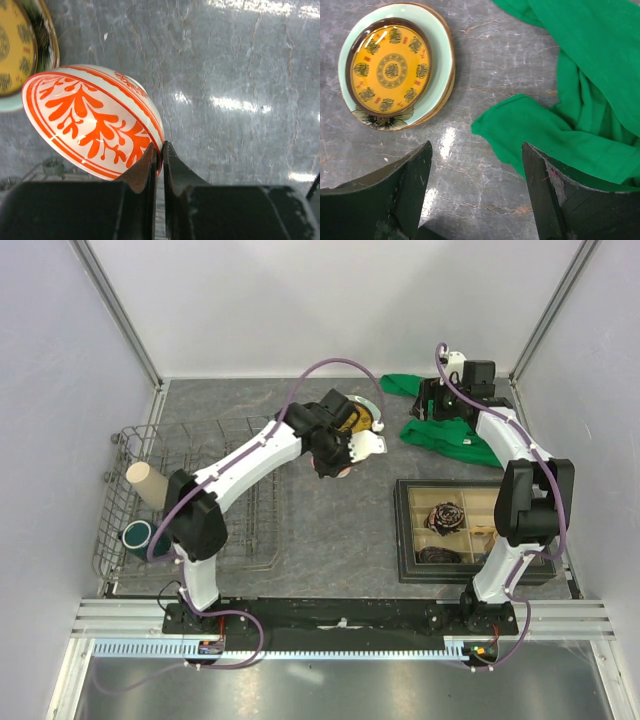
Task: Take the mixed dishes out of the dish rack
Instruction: Place the bowl at the center of the board.
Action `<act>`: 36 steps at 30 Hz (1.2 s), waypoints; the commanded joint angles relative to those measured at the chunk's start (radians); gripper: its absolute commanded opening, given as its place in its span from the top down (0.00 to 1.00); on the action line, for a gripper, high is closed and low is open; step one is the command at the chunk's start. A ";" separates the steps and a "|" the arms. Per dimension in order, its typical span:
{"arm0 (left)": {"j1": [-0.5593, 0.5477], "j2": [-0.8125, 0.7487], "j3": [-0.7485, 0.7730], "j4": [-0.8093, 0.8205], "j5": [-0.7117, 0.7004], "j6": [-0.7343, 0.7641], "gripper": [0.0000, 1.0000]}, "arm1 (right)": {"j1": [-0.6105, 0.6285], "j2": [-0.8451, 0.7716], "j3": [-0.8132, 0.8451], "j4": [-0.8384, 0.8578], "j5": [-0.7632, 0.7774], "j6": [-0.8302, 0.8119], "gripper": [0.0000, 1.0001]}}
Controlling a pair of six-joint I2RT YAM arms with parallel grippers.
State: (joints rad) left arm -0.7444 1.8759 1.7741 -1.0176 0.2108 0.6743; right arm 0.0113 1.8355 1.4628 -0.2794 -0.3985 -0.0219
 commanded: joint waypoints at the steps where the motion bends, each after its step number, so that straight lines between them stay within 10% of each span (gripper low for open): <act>1: -0.056 0.071 0.106 0.057 -0.099 0.016 0.99 | -0.001 -0.038 0.008 0.014 0.029 0.007 0.20; 36: -0.233 0.378 0.275 0.100 -0.349 0.091 0.99 | -0.066 -0.005 0.030 -0.037 -0.028 0.002 0.20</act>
State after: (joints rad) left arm -0.9646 2.2654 2.0228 -0.9726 -0.0841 0.7300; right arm -0.0460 1.8336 1.4628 -0.3168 -0.4011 -0.0223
